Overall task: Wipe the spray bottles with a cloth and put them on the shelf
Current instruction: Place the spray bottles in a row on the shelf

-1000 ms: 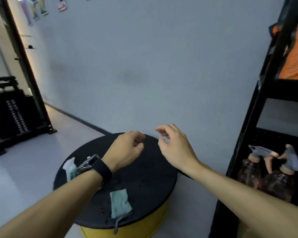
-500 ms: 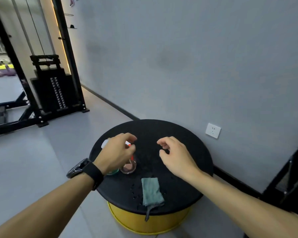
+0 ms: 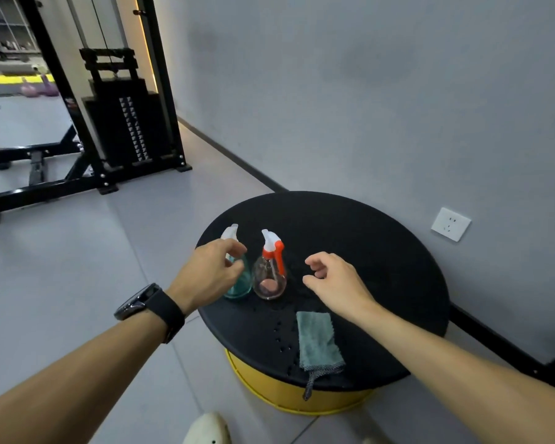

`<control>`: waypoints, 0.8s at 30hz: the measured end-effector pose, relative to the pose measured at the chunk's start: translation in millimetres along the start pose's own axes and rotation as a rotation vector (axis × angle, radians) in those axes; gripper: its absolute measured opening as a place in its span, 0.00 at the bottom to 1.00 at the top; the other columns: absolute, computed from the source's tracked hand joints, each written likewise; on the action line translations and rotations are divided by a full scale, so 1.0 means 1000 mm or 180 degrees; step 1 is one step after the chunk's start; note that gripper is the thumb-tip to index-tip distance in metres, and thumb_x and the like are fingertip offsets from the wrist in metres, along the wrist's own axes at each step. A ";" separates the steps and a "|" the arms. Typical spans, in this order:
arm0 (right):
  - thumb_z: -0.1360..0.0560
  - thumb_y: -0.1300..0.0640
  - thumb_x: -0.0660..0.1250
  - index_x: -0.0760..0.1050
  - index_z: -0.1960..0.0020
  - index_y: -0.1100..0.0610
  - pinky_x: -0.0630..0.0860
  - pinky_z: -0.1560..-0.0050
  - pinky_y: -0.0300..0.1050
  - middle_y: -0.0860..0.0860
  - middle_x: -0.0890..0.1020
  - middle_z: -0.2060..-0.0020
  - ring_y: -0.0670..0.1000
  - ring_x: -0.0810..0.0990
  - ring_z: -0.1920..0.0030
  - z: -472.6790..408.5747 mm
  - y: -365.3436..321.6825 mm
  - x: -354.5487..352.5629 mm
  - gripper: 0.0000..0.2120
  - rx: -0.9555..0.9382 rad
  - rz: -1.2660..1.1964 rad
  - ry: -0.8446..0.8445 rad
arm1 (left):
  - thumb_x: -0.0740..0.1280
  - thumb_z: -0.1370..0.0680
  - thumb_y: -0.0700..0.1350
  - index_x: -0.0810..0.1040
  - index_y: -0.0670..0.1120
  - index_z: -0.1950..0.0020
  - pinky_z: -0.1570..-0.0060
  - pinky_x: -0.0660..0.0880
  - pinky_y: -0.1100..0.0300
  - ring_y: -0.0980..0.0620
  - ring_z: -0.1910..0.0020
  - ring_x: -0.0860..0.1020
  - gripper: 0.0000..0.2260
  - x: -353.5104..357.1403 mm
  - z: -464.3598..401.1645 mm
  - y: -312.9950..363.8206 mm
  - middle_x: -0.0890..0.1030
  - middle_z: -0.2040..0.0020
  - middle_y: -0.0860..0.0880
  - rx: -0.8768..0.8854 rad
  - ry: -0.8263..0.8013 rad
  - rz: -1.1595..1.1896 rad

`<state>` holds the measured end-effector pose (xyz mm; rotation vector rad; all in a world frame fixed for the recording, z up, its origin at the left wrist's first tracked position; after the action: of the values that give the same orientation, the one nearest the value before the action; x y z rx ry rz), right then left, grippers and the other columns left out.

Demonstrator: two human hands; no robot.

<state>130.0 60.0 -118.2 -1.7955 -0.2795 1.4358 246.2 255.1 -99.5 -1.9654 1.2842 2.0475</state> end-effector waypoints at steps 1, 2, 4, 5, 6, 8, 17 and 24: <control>0.25 0.55 0.68 0.74 0.37 0.51 0.74 0.45 0.40 0.45 0.76 0.43 0.44 0.76 0.45 -0.004 0.000 0.004 0.16 0.0007 -0.0001 -0.0039 | 0.64 0.20 0.46 0.80 0.49 0.39 0.48 0.75 0.61 0.53 0.49 0.80 0.11 0.004 -0.001 -0.003 0.82 0.41 0.52 -0.0014 -0.0025 0.0003; 0.25 0.54 0.69 0.74 0.37 0.51 0.74 0.45 0.41 0.45 0.76 0.44 0.44 0.76 0.45 -0.008 -0.001 0.009 0.17 0.0009 0.0001 -0.0077 | 0.64 0.20 0.46 0.80 0.49 0.39 0.48 0.75 0.61 0.53 0.48 0.80 0.11 0.007 -0.001 -0.007 0.82 0.40 0.51 -0.0028 -0.0048 0.0000; 0.26 0.53 0.70 0.73 0.36 0.52 0.74 0.45 0.41 0.46 0.76 0.44 0.45 0.76 0.45 -0.016 -0.002 0.017 0.20 0.0010 -0.0017 -0.0115 | 0.64 0.20 0.46 0.80 0.49 0.40 0.50 0.73 0.63 0.52 0.49 0.79 0.11 0.013 -0.002 -0.013 0.81 0.40 0.51 -0.0056 -0.0088 -0.0025; 0.26 0.52 0.70 0.72 0.35 0.52 0.74 0.45 0.41 0.46 0.76 0.44 0.45 0.76 0.45 -0.020 -0.002 0.020 0.21 0.0008 -0.0024 -0.0120 | 0.63 0.20 0.45 0.80 0.49 0.40 0.51 0.72 0.63 0.52 0.49 0.79 0.11 0.015 -0.003 -0.016 0.81 0.41 0.50 -0.0071 -0.0104 -0.0040; 0.26 0.50 0.70 0.72 0.34 0.52 0.74 0.45 0.42 0.47 0.76 0.44 0.45 0.75 0.45 -0.023 -0.003 0.024 0.22 0.0001 -0.0025 -0.0120 | 0.63 0.20 0.45 0.80 0.49 0.40 0.51 0.72 0.63 0.52 0.50 0.79 0.11 0.018 -0.004 -0.018 0.81 0.41 0.50 -0.0091 -0.0125 -0.0046; 0.27 0.48 0.70 0.70 0.33 0.52 0.73 0.44 0.43 0.47 0.75 0.43 0.46 0.75 0.45 -0.031 -0.004 0.031 0.24 -0.0009 -0.0052 -0.0119 | 0.63 0.20 0.45 0.80 0.49 0.39 0.52 0.72 0.64 0.52 0.49 0.79 0.11 0.022 -0.005 -0.022 0.81 0.40 0.50 -0.0120 -0.0171 -0.0038; 0.27 0.46 0.69 0.70 0.38 0.50 0.72 0.51 0.45 0.47 0.74 0.45 0.49 0.75 0.47 -0.058 -0.015 0.060 0.20 -0.0014 -0.0221 -0.0034 | 0.62 0.20 0.44 0.80 0.48 0.38 0.49 0.74 0.64 0.53 0.49 0.79 0.12 0.035 -0.008 -0.032 0.82 0.41 0.50 -0.0165 -0.0286 0.0032; 0.26 0.47 0.67 0.74 0.45 0.51 0.71 0.65 0.40 0.48 0.79 0.52 0.49 0.78 0.56 -0.072 -0.011 0.079 0.13 0.0217 -0.0443 0.0243 | 0.62 0.19 0.44 0.80 0.48 0.38 0.50 0.74 0.65 0.55 0.51 0.77 0.12 0.046 -0.010 -0.034 0.82 0.42 0.50 -0.0098 -0.0346 0.0086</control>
<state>224.1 83.5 -165.1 -1.7367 -0.3063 1.2623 262.6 248.7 -154.7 -1.8299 1.2718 2.1658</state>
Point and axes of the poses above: each hand's wrist, its own z-axis away from the middle knuckle, its own x-axis out of the palm, y = z × x, the point moved 2 cm from there along -z, towards the middle knuckle
